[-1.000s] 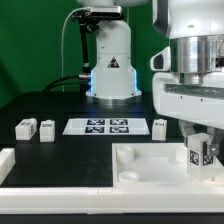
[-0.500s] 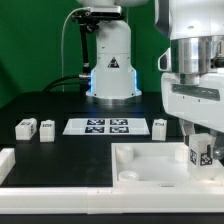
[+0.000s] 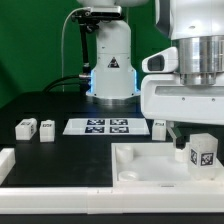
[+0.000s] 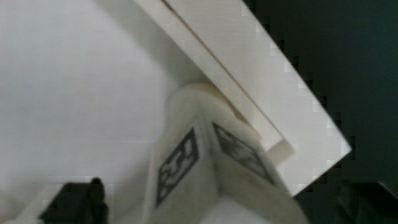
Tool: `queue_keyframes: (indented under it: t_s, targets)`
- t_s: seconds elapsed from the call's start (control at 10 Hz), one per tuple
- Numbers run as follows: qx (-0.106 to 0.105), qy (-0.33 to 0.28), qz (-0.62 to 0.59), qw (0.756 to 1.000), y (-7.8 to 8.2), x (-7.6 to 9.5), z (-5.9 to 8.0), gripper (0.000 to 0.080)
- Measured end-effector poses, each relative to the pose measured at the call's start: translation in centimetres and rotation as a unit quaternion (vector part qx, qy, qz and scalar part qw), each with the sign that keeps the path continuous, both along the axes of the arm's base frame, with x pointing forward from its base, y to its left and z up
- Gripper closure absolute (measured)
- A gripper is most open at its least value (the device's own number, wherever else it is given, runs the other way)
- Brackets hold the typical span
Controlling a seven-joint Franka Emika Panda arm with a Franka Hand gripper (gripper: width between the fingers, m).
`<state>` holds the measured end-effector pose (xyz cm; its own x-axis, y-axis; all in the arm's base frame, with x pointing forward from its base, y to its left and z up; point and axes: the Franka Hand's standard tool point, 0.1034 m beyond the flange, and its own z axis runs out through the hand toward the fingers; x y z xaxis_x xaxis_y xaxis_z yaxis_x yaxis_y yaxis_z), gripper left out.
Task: Assemble one leg
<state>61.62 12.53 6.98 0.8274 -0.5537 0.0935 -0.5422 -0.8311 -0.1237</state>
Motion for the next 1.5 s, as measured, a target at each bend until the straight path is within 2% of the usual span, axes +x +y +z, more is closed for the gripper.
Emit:
queue_keyframes:
  t_s: [0.4, 0.7, 1.2, 1.4, 1.5]
  targets:
    - [-0.035, -0.006, 0.197, 0.980, 0.13, -0.08, -0.01, 0.0150]
    - [-0.058, -0.012, 0.308, 0.950, -0.54, 0.11, -0.05, 0.0150]
    - [-0.057, -0.011, 0.298, 0.953, -0.55, 0.09, -0.11, 0.0150]
    - [-0.054, -0.010, 0.277, 0.959, -0.57, 0.09, -0.12, 0.0150]
    - [-0.045, -0.010, 0.237, 0.970, -0.45, 0.07, -0.15, 0.0150]
